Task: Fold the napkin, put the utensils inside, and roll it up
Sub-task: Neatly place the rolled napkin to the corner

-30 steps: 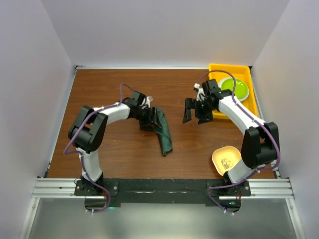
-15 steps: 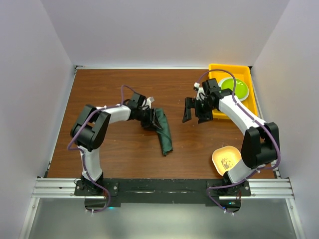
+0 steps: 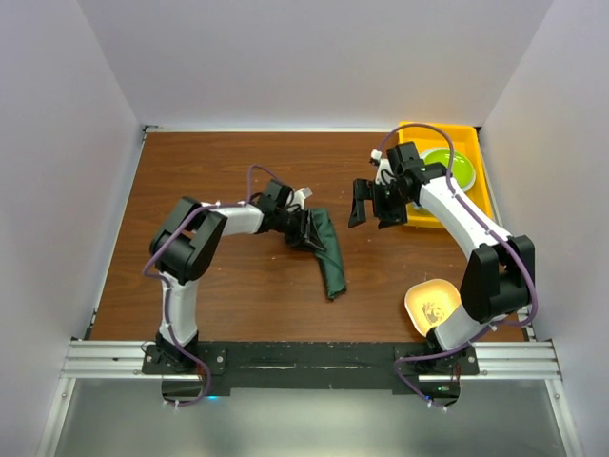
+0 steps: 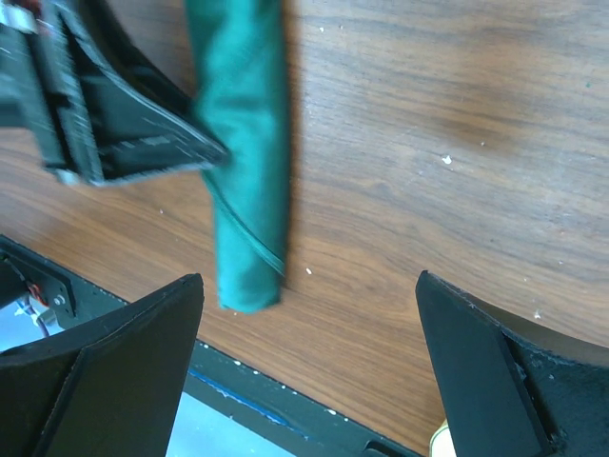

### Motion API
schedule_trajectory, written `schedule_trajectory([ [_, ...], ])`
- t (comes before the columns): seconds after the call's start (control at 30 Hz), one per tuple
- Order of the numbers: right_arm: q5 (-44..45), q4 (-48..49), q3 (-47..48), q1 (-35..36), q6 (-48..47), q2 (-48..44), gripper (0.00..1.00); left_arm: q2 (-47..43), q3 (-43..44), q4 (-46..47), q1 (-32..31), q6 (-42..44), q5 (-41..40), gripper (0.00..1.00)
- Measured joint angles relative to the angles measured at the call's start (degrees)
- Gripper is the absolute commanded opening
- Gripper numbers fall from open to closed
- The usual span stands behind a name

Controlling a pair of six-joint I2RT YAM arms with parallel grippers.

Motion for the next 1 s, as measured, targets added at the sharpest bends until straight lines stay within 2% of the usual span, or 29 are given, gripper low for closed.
schedule_trajectory([
  [0.27,2.89,-1.84,2.54,-0.02,0.0,-0.68,0.98,7.45,7.98,5.7,-7.37,-4.42,2.25,0.34],
  [0.77,4.24,-4.04,3.23,-0.02,0.07,-4.31,0.98,16.5,17.09,13.68,-14.82,-13.94,5.11,0.36],
  [0.83,4.2,-4.0,3.13,-0.02,0.07,-4.52,0.98,16.59,17.11,13.88,-15.47,-14.25,5.31,0.4],
  [0.87,4.13,-4.02,2.97,-0.02,0.09,-4.68,0.98,16.61,17.11,13.9,-15.69,-14.38,5.42,0.44],
  [0.9,4.09,-4.02,2.8,-0.02,0.09,-4.81,0.98,16.59,17.11,13.9,-15.82,-14.56,5.49,0.53],
  [1.0,4.24,-4.02,2.69,-0.02,0.04,-5.03,0.98,16.26,17.25,14.12,-15.69,-14.67,6.47,0.64],
])
